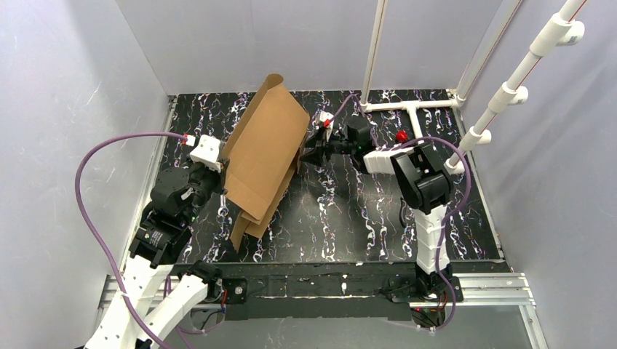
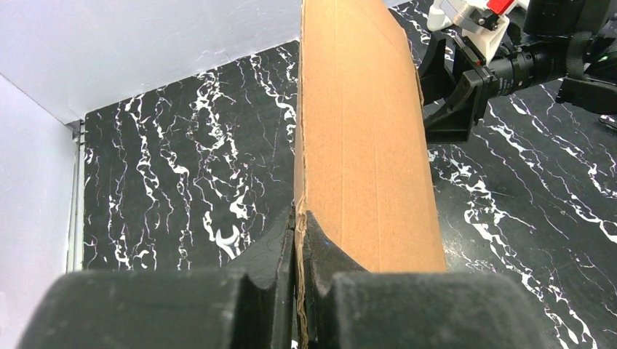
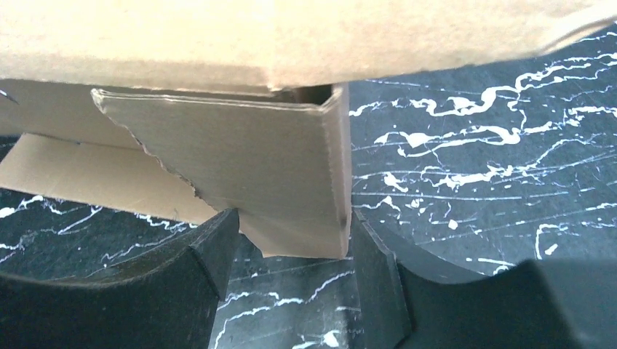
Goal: Fold the paper box
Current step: Fold the paper box at the center of the board.
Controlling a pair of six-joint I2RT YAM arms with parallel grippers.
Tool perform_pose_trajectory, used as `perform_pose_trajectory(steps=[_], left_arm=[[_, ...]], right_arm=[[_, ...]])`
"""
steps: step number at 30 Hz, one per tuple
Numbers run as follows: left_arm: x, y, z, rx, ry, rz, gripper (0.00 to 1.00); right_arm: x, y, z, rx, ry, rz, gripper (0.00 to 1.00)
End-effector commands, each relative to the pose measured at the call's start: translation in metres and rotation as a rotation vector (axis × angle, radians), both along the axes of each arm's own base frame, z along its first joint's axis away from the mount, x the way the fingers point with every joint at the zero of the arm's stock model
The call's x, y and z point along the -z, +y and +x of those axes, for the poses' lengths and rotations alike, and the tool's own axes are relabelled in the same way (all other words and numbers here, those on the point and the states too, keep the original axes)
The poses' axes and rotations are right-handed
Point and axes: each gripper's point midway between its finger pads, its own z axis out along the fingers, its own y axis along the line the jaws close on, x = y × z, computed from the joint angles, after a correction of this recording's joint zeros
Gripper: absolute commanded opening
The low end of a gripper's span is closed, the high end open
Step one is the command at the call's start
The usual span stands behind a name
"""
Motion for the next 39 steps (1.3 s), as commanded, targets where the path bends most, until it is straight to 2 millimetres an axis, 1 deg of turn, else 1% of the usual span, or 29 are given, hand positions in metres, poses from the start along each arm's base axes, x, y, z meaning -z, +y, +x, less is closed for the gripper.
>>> perform_pose_trajectory(steps=[1, 8, 13, 15, 19, 23, 25, 27, 30, 33, 35, 39], left_arm=[[0.014, 0.005, -0.004, -0.010, 0.049, 0.035, 0.00], [0.016, 0.006, -0.006, -0.012, 0.060, 0.033, 0.00], [0.017, 0.007, -0.005, -0.017, 0.066, 0.030, 0.00], [0.017, 0.007, -0.005, -0.019, 0.068, 0.029, 0.00], [0.018, 0.006, -0.003, -0.017, 0.075, 0.031, 0.00], [0.020, 0.005, -0.002, -0.010, 0.086, 0.031, 0.00], [0.021, 0.005, -0.001, -0.011, 0.088, 0.033, 0.00], [0.019, 0.005, -0.001, -0.012, 0.087, 0.034, 0.00], [0.019, 0.007, -0.001, -0.018, 0.088, 0.036, 0.00], [0.018, 0.007, -0.001, -0.021, 0.087, 0.035, 0.00], [0.017, 0.008, 0.000, -0.024, 0.086, 0.029, 0.00], [0.012, 0.006, -0.001, -0.022, 0.081, 0.009, 0.00]], right_arm=[[-0.037, 0.017, 0.011, -0.046, -0.100, 0.124, 0.66], [-0.047, 0.024, 0.016, -0.080, -0.159, 0.210, 0.69], [-0.043, 0.030, 0.027, -0.089, -0.205, 0.198, 0.71], [-0.046, 0.033, 0.029, -0.104, -0.226, 0.199, 0.71], [-0.047, 0.041, 0.026, -0.148, -0.248, 0.203, 0.71], [-0.048, 0.052, 0.011, -0.232, -0.279, 0.211, 0.68], [-0.049, 0.056, 0.006, -0.261, -0.296, 0.217, 0.64], [-0.049, 0.060, 0.005, -0.278, -0.301, 0.220, 0.60], [-0.051, 0.065, 0.009, -0.280, -0.306, 0.227, 0.48], [-0.053, 0.068, 0.011, -0.276, -0.308, 0.239, 0.30], [-0.058, 0.070, 0.009, -0.277, -0.305, 0.265, 0.21], [-0.072, 0.073, 0.003, -0.273, -0.270, 0.329, 0.13]])
